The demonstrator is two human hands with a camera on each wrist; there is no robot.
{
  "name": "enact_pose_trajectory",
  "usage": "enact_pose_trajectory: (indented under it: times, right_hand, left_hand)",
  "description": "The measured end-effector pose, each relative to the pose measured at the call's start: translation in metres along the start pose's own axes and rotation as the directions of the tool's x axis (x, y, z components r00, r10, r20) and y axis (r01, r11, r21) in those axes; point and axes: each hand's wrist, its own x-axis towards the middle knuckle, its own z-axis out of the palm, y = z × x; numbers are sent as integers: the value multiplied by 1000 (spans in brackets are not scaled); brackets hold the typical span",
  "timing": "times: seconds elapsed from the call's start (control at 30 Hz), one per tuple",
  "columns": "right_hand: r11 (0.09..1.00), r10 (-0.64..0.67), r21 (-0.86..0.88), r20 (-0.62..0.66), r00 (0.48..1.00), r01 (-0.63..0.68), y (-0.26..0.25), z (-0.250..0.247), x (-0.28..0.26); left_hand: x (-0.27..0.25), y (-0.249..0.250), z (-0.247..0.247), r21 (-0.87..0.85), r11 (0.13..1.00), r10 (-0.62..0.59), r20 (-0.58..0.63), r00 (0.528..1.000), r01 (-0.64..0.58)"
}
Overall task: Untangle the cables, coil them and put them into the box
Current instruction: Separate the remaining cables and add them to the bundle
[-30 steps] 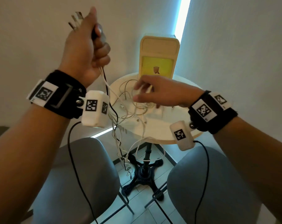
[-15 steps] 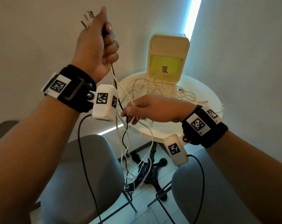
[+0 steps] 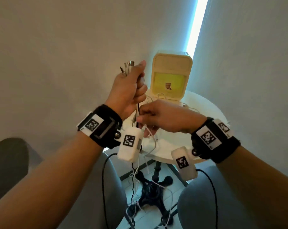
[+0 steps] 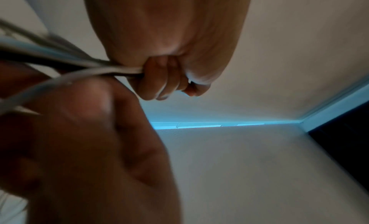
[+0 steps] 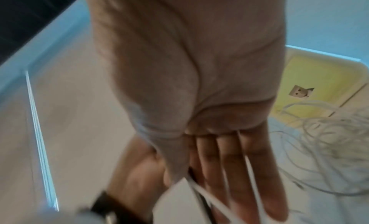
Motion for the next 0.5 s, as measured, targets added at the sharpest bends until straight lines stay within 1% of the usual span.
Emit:
enact_pose_trajectory:
  times: [0.07, 0.13, 0.2, 0.23, 0.27, 0.3, 0.33, 0.37, 0.4, 0.43, 0.47, 0.5]
  right_hand:
    - [998, -8, -66, -25, 1000, 7, 6, 13, 2]
    - [986, -25, -167, -46, 999, 17, 13, 12, 2]
    - [954, -11, -299, -64, 998, -9, 10, -5, -2]
    - [938, 5, -344, -94, 996, -37, 7, -16, -4]
    - [927, 12, -369, -156, 988, -69, 4, -28, -7]
    - [930, -4, -356, -258, 966, -91, 0, -38, -9]
    - [948, -41, -306, -390, 920, -87, -7, -47, -12]
    - [968, -89, -247, -518, 851, -49, -15, -54, -13]
    - [979, -137, -206, -604, 785, 12, -23, -59, -14]
    - [981, -171, -179, -634, 754, 73, -32, -61, -14]
    - [980, -193, -159, -615, 764, 120, -39, -60, -13]
    - [977, -207, -160, -563, 801, 139, -47, -56, -12]
  left_hand:
    - [-1, -2, 4, -1, 1000, -8, 14, 1000, 8]
    - [-1, -5, 6, 0, 1000, -11, 14, 1000, 11]
    - [-2, -8, 5, 6, 1000, -22, -13, 1000, 22]
    - [-3, -10, 4, 20, 1000, -23, -20, 1000, 24]
    - [-4, -12, 4, 40, 999, -23, -25, 999, 24]
    - [-6, -14, 6, 66, 997, -24, -27, 999, 26]
    - [-8, -16, 8, 89, 996, -29, -28, 999, 31]
    - [-11, -18, 11, 109, 993, -31, -31, 999, 34]
    - [-14, -20, 14, 128, 991, -38, -22, 999, 40]
    - [-16, -22, 19, 152, 987, -45, -9, 999, 46]
    - [-19, -23, 23, 180, 983, -46, 6, 999, 44]
    - [-22, -25, 28, 208, 977, -43, 29, 999, 36]
